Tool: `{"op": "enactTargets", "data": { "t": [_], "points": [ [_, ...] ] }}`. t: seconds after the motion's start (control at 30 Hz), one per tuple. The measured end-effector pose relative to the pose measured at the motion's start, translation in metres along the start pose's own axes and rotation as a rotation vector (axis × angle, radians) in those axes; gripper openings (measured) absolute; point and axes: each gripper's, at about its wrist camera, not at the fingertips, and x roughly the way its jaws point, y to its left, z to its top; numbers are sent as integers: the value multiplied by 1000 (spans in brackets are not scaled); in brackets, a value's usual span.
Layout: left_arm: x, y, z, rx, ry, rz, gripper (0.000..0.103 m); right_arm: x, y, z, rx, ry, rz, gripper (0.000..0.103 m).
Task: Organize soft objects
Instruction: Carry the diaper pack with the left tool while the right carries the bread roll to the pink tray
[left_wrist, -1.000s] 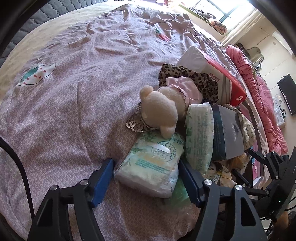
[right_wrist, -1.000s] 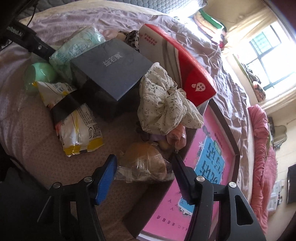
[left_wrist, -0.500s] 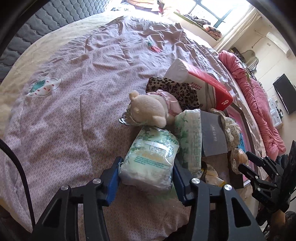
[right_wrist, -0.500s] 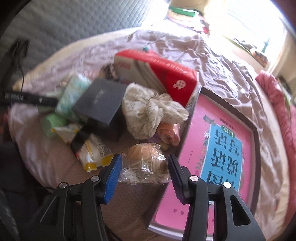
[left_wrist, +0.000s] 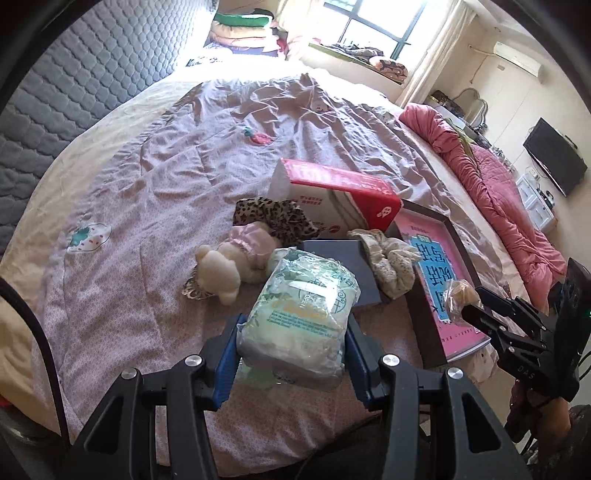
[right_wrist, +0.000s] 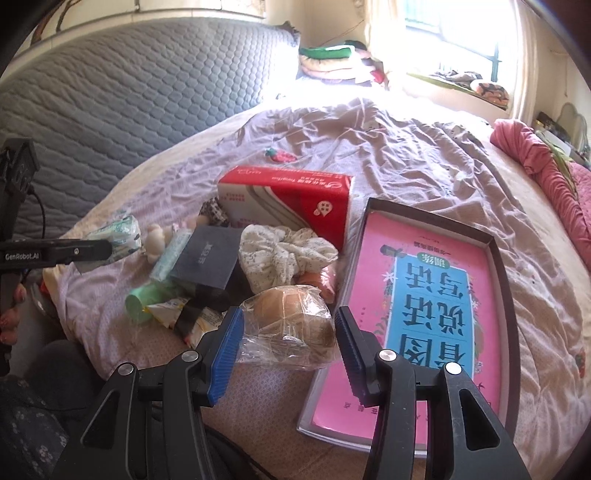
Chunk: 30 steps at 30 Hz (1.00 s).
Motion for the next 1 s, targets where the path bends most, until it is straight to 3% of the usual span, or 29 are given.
{"op": "enactTargets", "data": {
  "t": [0.43, 0.67, 1.0],
  "points": [
    [21, -103, 8, 160, 23, -102, 51, -52, -59, -14, 130, -77, -89, 53],
    [43, -165, 16, 245, 55, -152, 51, -61, -100, -32, 263, -88, -126, 53],
    [83, -222, 1, 371, 144, -152, 51, -60, -133, -51, 327, -49, -151, 53]
  ]
}}
